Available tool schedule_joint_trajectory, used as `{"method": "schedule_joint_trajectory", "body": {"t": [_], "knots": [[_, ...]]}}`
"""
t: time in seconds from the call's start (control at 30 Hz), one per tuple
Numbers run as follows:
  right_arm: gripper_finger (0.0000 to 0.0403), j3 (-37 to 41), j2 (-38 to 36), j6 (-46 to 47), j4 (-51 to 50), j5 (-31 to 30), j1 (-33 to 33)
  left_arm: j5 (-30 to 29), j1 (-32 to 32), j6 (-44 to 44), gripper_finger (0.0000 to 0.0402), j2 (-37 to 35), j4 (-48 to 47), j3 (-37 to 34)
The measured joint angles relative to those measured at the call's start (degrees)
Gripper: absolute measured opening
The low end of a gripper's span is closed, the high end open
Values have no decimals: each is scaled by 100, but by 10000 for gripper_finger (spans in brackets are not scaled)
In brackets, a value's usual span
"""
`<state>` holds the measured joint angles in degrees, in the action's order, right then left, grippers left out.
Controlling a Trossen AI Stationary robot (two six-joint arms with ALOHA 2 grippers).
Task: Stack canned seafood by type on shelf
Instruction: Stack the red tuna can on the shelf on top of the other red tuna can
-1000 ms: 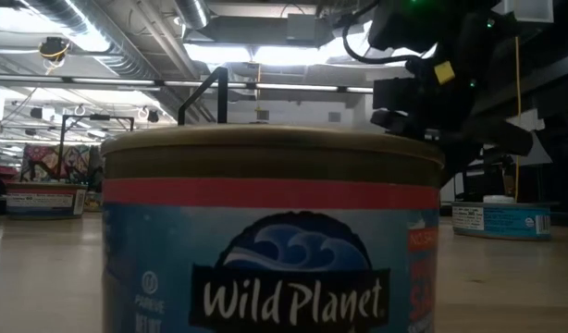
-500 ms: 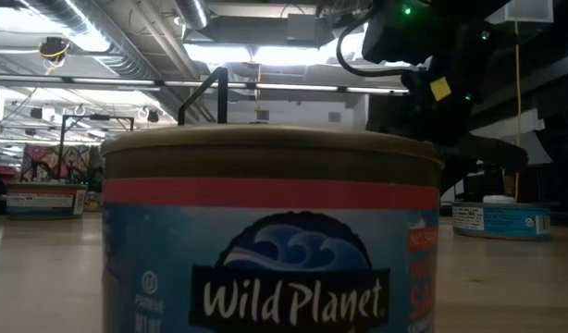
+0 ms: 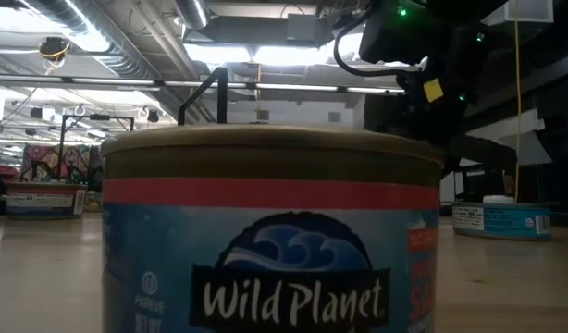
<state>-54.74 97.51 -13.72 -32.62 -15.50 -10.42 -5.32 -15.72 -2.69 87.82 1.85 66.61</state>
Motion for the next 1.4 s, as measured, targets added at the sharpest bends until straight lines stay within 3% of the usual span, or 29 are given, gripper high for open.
{"method": "schedule_joint_trajectory", "body": {"t": [0.13,0.33,0.67,0.83,1.0,1.4], "knots": [[7,4,2,2,-7,4,-2,0,2,-17,86,-147,-12,0],[7,9,6,17,-11,37,-4,-132,0,-14,86,-548,-271,3],[2,-12,-167,64,-54,119,-6,-823,2,-31,86,-1204,-1608,4],[1,-228,-170,173,-116,559,-8,-1029,2,-131,86,-1314,-1997,4],[1,-435,-170,172,-90,828,-13,-1038,2,-178,86,-1319,-2091,4],[0,-983,-192,151,-427,797,-11,-1038,2,-188,86,-1319,-2101,4]]}}
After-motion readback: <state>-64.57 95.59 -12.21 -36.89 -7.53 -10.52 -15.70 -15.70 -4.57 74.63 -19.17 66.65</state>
